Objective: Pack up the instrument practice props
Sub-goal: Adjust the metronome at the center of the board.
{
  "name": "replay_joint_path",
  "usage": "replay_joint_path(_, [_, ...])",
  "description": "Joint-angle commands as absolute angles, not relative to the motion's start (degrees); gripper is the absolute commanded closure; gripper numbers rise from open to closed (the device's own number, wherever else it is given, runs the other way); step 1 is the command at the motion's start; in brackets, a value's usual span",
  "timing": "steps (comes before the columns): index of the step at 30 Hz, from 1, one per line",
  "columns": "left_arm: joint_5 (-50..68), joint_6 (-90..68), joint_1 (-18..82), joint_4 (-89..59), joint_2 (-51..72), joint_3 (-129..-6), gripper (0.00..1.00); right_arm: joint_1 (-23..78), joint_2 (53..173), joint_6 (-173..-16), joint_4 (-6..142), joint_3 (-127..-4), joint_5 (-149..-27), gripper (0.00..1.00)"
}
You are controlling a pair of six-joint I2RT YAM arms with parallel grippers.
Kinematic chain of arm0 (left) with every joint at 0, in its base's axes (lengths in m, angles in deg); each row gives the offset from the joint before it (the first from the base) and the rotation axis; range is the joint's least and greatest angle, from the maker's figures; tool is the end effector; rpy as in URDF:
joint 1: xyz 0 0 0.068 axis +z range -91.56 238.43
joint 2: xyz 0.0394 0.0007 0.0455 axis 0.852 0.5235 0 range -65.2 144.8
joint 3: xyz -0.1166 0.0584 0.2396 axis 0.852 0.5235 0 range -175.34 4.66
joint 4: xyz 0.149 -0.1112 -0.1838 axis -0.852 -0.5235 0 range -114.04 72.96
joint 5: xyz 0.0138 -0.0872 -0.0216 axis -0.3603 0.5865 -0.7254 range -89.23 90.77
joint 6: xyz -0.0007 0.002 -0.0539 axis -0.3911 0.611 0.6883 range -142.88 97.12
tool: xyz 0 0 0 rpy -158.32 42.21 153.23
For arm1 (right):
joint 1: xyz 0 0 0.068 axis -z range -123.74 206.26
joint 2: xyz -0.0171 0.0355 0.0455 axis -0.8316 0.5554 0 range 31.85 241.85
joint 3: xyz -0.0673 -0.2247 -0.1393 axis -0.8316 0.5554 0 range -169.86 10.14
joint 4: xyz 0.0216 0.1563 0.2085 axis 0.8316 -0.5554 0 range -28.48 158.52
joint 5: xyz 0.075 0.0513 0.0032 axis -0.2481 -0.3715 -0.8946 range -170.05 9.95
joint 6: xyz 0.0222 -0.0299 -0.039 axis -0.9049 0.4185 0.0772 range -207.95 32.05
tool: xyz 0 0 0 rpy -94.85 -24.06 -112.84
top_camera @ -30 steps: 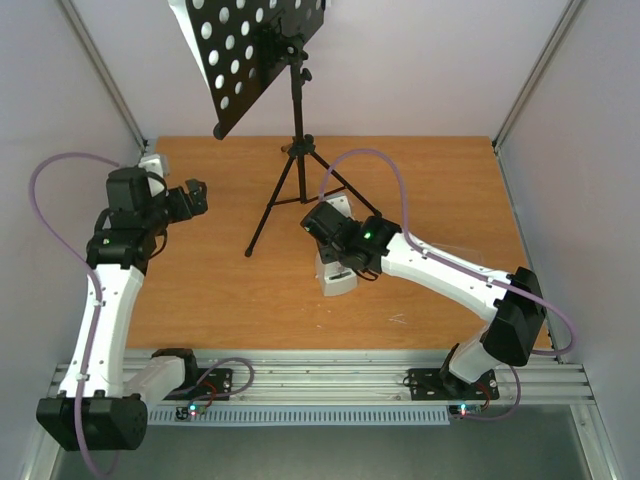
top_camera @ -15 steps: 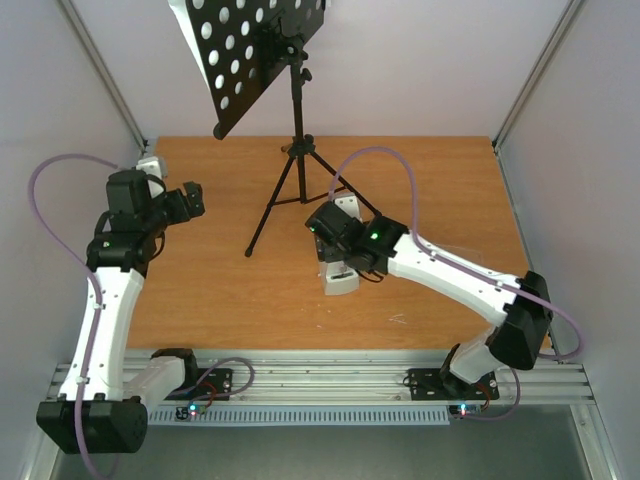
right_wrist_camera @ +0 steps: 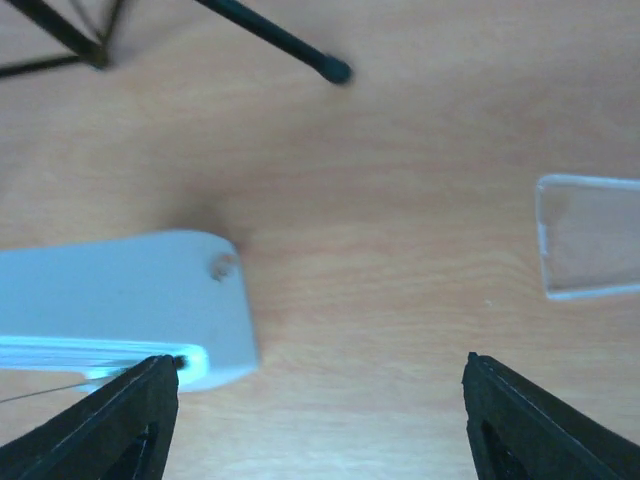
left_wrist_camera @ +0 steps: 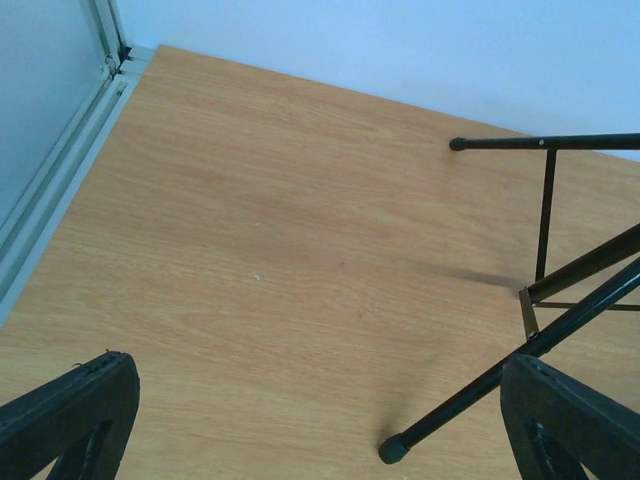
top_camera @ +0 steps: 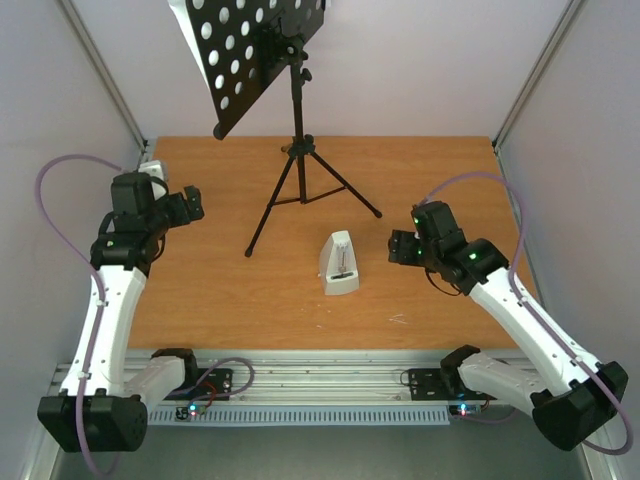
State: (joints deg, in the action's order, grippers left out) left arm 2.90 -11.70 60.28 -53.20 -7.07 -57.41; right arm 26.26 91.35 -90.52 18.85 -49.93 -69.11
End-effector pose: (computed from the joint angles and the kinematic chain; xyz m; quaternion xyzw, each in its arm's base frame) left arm 0.2135 0.0055 0.3559 -0.0904 0.8708 -0.0556 0.4801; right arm 0.1781 0.0952 0.3210 -0.1888 0.9140 0.0118 0.3588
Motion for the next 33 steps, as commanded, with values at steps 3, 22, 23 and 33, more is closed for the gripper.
replay_joint_path(3, [0.2,-13.5,60.3,-50.0,-6.5,-56.3,0.01,32.5,93.0,-85.7,25.9,-41.2,-79.4,0.27])
replay_joint_path(22, [-0.2,-13.7,60.3,-50.3,-7.6,-56.0,0.01,28.4,107.9,-87.8,46.9,-30.8,-92.1,0.53])
replay_joint_path(23, [-0.3,-13.7,60.3,-50.3,-7.5,-56.0,0.01,28.1,108.4,-87.8,47.5,-30.6,-92.1,0.53])
replay_joint_path(33, [0.5,-13.5,60.2,-50.6,-7.0,-56.2,0.01,24.7,111.0,-90.5,51.1,-27.7,-90.2,0.61])
